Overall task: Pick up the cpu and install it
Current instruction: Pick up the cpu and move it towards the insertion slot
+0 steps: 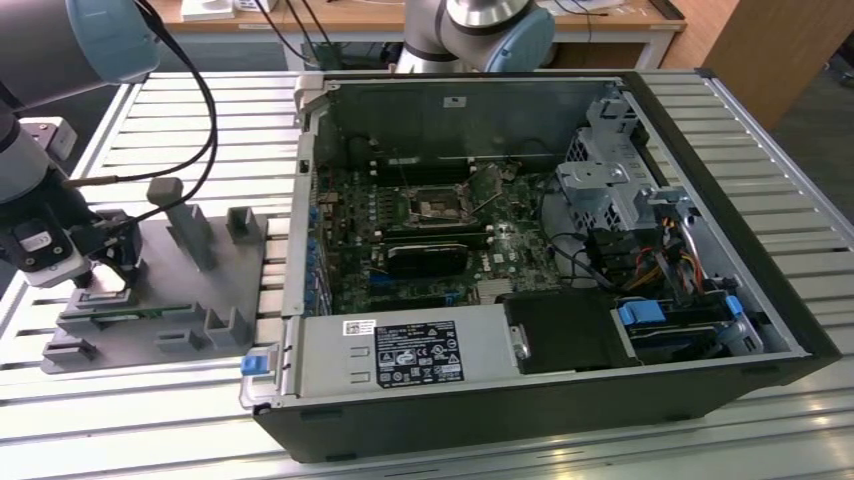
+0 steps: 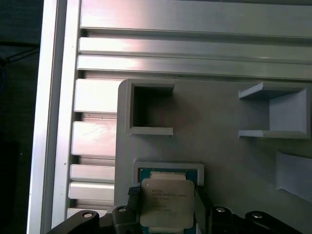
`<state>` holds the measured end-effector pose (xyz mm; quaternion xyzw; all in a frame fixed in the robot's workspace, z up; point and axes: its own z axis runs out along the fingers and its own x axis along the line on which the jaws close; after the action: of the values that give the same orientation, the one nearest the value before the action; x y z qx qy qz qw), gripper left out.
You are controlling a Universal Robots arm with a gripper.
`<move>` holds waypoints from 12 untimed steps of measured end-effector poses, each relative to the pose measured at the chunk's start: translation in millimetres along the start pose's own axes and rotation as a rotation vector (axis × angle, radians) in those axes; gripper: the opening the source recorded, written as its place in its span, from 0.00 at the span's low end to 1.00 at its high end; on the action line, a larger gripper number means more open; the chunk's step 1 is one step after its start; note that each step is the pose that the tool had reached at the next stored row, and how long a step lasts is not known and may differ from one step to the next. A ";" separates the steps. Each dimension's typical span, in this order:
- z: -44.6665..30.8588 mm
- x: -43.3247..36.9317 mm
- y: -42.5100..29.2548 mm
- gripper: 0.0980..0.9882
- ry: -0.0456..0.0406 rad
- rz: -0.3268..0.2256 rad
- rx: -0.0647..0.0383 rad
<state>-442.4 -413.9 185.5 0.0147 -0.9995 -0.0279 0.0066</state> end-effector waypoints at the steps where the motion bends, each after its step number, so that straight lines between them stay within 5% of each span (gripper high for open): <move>1: 0.1 0.0 0.0 0.48 -0.0002 0.000 0.000; 12: -11.3 0.1 0.7 0.48 -0.0003 0.000 0.000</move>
<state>-442.4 -413.9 196.9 0.0147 -0.9995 -0.0280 0.0065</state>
